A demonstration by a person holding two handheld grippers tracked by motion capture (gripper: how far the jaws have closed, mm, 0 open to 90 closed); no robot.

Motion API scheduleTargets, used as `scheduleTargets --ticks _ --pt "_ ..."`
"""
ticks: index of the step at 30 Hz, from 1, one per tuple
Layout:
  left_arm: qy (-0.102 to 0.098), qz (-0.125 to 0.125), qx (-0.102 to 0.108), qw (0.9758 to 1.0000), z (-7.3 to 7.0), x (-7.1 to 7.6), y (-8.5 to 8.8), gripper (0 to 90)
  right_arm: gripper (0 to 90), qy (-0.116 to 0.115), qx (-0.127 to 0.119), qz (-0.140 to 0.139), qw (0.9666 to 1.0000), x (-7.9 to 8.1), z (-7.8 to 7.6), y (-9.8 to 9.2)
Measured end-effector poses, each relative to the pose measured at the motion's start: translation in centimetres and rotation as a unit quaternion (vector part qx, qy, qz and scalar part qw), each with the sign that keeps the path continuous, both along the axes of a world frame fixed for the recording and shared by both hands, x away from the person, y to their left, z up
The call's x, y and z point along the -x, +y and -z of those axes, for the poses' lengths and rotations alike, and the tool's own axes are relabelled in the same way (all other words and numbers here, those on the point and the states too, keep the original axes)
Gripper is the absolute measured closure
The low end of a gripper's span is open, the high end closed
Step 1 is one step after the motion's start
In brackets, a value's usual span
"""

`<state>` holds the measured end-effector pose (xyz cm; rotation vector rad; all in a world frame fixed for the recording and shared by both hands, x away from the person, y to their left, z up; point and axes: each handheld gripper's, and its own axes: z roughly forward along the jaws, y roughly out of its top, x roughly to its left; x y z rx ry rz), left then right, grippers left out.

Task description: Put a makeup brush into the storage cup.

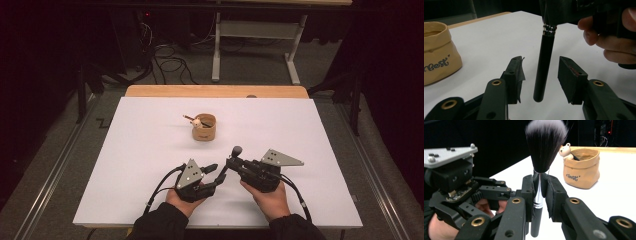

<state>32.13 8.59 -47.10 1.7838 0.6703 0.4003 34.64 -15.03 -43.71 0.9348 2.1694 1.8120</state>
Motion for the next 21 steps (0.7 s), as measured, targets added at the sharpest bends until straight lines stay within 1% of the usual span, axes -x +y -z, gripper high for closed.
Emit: scheduleTargets --ticks 7,12,21 --pt "-0.003 0.002 -0.004 1.0 -0.1 0.1 0.0 58.2 78.8 -0.005 0.024 -0.008 0.9997 0.3 0.2 0.7" --pt "-0.004 0.006 -0.005 1.0 -0.1 0.1 0.0 62.6 78.8 -0.008 0.034 -0.013 0.9993 0.4 0.4 1.1" --pt "-0.002 0.01 -0.01 0.9999 -0.1 0.1 0.0 65.8 78.7 -0.005 0.048 -0.022 0.9986 0.6 0.6 1.6"
